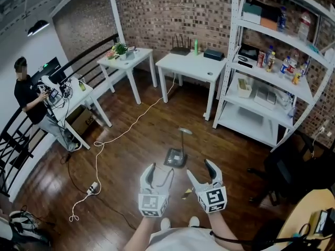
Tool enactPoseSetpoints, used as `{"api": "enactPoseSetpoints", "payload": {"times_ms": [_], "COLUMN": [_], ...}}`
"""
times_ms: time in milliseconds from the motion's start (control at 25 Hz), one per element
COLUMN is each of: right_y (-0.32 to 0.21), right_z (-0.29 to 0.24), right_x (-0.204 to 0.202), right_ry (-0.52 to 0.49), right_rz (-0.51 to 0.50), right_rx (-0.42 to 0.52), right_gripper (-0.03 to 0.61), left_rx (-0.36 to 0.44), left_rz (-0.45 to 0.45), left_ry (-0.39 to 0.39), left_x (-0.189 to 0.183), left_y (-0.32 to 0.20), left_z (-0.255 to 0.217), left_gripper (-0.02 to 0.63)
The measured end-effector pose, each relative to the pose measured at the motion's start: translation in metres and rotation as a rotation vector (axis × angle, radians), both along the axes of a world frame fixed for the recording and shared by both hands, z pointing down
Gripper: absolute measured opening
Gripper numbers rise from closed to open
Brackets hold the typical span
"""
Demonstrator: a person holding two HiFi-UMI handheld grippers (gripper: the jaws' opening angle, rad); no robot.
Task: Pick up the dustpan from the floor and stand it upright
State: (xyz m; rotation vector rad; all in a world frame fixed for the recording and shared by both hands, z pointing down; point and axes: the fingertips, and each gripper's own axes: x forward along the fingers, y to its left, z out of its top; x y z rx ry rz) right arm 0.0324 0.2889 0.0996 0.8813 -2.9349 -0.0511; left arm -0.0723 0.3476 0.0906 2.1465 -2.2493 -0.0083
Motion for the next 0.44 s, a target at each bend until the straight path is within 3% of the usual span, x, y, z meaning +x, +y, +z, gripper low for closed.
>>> {"api": "enactPoseSetpoints", "payload": {"times_ms": [440], "right_y": [0.020], "right_z": [0.003], "right_x": [-0.024], "right_ry": [0.008], "right_rz": [-0.025], "right_rx": [0.006], "right_gripper": [0.293], "left_rx": [-0.003], "left_rz": [-0.023], "left_ry": [-0.001], "left_x": [-0.022], "left_y": [0.021], "left_z": [0.002], "left_gripper": [0.305]}}
